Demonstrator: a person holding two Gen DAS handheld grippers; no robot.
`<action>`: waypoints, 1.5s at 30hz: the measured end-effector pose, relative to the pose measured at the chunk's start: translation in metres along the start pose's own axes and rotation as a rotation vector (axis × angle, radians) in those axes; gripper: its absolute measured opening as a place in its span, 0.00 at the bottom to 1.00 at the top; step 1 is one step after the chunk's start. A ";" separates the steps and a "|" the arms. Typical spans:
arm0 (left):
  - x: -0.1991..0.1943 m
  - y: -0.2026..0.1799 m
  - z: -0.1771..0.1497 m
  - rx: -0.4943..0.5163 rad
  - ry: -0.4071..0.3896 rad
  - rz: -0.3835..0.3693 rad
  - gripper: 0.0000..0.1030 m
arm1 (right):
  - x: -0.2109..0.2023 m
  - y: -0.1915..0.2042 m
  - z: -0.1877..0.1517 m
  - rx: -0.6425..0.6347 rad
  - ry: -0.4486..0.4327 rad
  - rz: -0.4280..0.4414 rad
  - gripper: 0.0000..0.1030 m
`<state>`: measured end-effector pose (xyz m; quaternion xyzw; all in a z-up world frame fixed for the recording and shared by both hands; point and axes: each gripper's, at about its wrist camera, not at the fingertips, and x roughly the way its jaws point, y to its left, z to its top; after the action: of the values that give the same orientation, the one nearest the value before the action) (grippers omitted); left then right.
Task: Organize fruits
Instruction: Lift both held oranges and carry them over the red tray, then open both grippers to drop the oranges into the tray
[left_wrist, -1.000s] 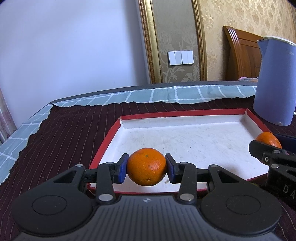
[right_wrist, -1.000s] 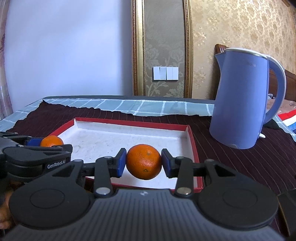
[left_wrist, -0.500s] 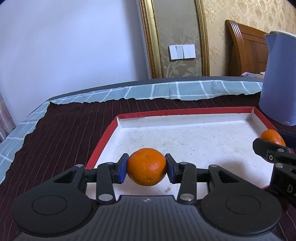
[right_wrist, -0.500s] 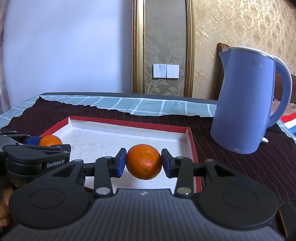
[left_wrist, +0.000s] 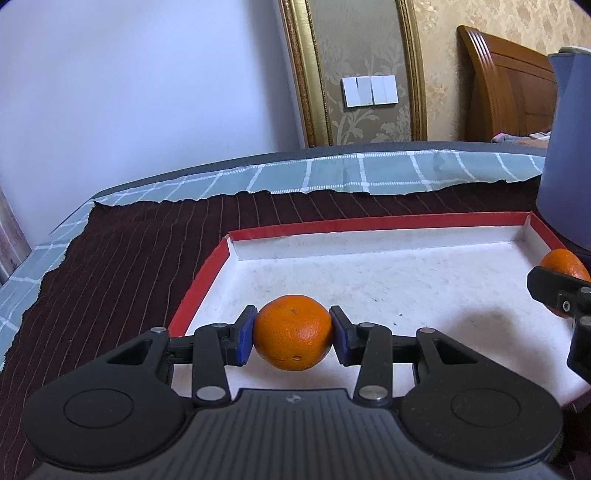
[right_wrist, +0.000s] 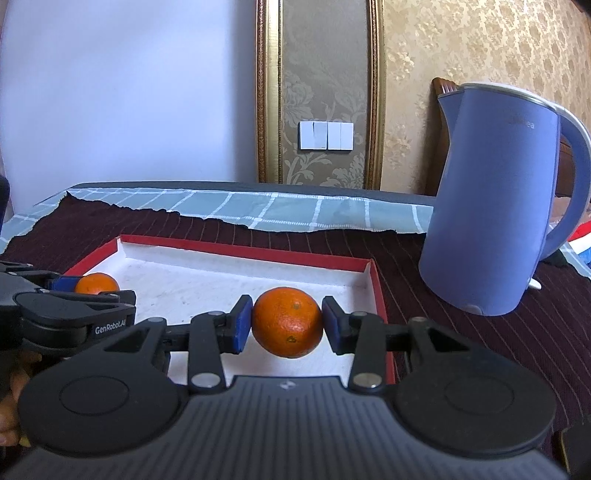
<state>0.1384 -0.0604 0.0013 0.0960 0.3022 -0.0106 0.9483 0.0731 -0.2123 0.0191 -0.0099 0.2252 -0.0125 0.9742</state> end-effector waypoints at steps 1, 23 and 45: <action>0.002 0.000 0.001 0.000 0.003 0.001 0.40 | 0.002 0.000 0.001 -0.002 0.002 -0.001 0.38; 0.041 -0.004 0.021 -0.009 0.031 0.028 0.41 | 0.059 -0.024 0.011 0.087 0.059 -0.036 0.43; -0.032 0.035 0.006 -0.088 -0.104 0.014 0.72 | 0.017 -0.053 -0.005 0.296 -0.117 0.053 1.00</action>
<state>0.1189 -0.0283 0.0309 0.0558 0.2522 0.0046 0.9660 0.0856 -0.2656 0.0085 0.1390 0.1640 -0.0193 0.9764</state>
